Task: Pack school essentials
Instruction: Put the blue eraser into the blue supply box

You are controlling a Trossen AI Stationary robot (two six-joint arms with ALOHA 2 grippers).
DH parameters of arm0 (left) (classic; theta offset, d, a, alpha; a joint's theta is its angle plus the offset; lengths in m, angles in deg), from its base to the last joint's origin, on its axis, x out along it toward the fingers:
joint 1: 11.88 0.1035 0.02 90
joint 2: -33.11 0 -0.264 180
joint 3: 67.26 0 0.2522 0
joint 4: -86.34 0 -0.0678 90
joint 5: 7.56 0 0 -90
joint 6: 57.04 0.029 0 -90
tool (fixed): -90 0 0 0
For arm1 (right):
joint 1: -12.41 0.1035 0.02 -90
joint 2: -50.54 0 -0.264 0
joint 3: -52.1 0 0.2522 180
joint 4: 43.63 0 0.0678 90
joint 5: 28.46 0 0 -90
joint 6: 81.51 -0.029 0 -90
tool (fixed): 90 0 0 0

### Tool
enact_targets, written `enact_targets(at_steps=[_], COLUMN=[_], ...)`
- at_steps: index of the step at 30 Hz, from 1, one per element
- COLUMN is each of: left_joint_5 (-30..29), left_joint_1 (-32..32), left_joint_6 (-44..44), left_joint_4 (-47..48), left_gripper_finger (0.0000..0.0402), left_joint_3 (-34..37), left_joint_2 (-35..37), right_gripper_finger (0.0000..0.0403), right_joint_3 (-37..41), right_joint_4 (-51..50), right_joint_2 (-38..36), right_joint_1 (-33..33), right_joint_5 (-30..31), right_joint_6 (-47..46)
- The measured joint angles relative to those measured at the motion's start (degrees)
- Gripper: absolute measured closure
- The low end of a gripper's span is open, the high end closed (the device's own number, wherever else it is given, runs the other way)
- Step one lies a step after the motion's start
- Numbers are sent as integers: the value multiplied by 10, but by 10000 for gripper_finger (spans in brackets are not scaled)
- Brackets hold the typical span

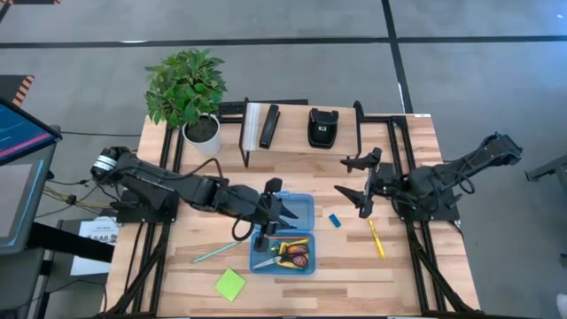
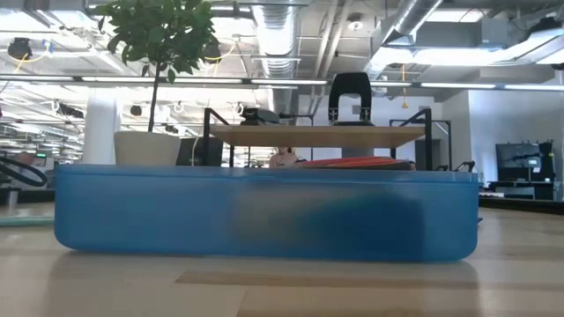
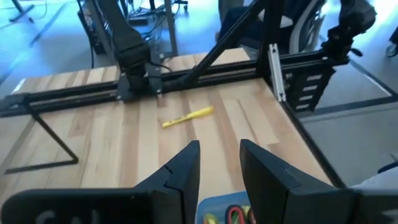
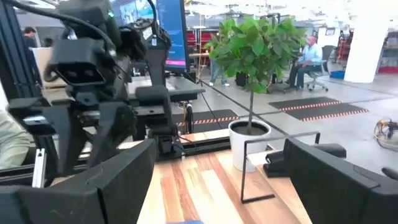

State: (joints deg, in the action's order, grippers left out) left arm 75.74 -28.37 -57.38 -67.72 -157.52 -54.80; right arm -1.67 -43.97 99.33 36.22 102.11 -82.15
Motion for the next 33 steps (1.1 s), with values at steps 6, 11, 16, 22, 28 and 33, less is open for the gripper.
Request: enact_targets(at_steps=[6,11,16,22,28,33], left_joint_5=[-11,-46,-66,-62,-98,-125], left_joint_1=[-15,-23,-31,-24,-34,-57], left_joint_6=[-12,-15,-20,-48,-78,-81], left_joint_4=[-24,1,-45,-178,-286,-371], left_gripper_finger=[301,301,301,301,301,301], left_joint_3=[0,0,28,163,308,401], left_joint_2=[3,3,8,76,177,238], right_gripper_finger=[30,30,30,30,30,30], right_joint_3=[0,0,0,0,0,0], right_joint_4=[-73,-151,-262,-392,-497,-528], right_joint_2=[0,0,0,2,26,85], right_joint_1=[-25,-47,-71,-94,-102,-100], right_joint_5=[1,1,-1,-37,-113,-171], right_joint_6=[-81,-143,-215,-324,-418,-456])
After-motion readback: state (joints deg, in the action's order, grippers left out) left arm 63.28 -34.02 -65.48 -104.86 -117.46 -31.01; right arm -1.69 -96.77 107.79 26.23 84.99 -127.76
